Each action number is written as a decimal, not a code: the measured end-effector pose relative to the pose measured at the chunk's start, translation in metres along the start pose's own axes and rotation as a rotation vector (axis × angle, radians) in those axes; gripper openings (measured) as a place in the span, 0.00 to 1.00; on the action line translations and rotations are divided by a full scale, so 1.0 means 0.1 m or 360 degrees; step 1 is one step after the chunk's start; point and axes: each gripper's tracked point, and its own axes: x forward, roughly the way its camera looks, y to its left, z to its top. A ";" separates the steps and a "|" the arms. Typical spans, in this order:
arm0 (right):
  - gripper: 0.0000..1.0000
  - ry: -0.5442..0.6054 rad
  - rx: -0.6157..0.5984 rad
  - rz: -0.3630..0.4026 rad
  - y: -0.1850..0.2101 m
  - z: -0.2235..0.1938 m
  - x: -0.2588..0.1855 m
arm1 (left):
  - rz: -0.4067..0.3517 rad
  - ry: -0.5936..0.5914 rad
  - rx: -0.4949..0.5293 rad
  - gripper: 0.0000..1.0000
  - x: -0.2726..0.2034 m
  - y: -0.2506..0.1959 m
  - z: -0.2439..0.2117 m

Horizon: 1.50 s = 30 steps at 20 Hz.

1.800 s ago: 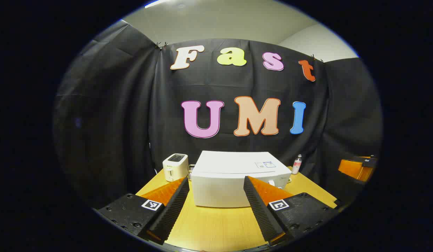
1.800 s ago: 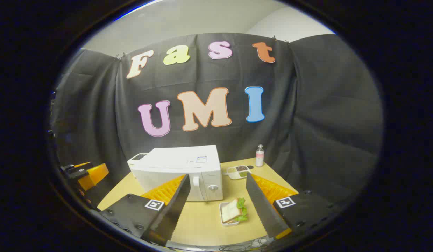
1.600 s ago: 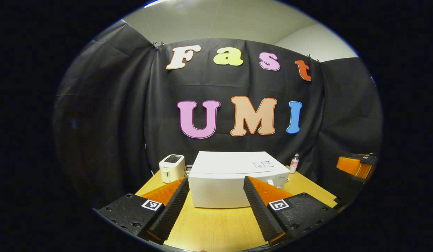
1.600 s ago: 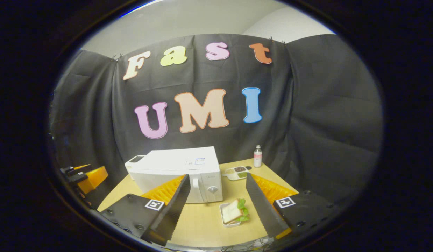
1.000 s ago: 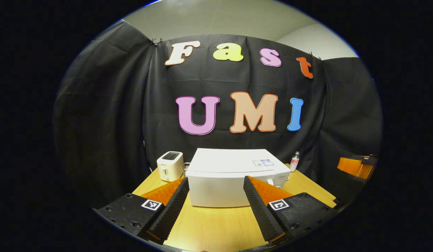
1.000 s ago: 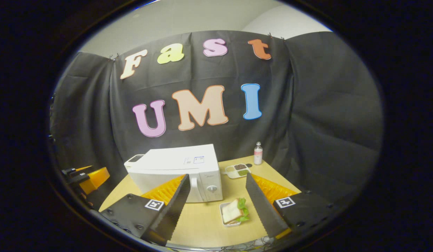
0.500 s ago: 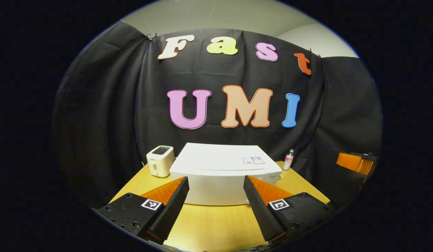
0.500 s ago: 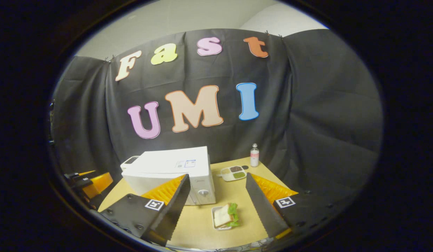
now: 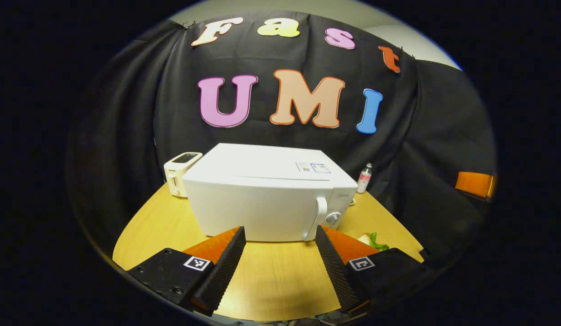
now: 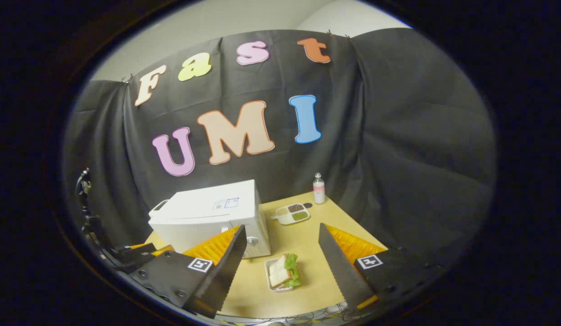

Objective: Open the microwave oven with the left hand, put the food in, and close the microwave oven.

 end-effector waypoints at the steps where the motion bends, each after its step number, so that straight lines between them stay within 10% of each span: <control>1: 0.99 0.0017 0.0002 -0.0004 0.00 -0.03 0.00 | -0.0021 0.0023 0.0000 0.94 0.08 -0.03 -0.09; 23: 0.99 0.0085 0.0016 -0.0226 -0.32 -0.29 -0.17 | -0.0299 0.0387 0.0142 0.80 1.79 -0.78 -0.83; 27: 0.99 0.0098 0.0045 -0.0241 -0.33 -0.30 -0.17 | -0.0297 0.0413 0.0155 0.67 1.90 -0.82 -0.83; 30: 0.99 0.0101 0.0032 -0.0258 -0.38 -0.30 -0.16 | -0.0258 0.0416 0.0164 0.35 1.96 -0.74 -0.82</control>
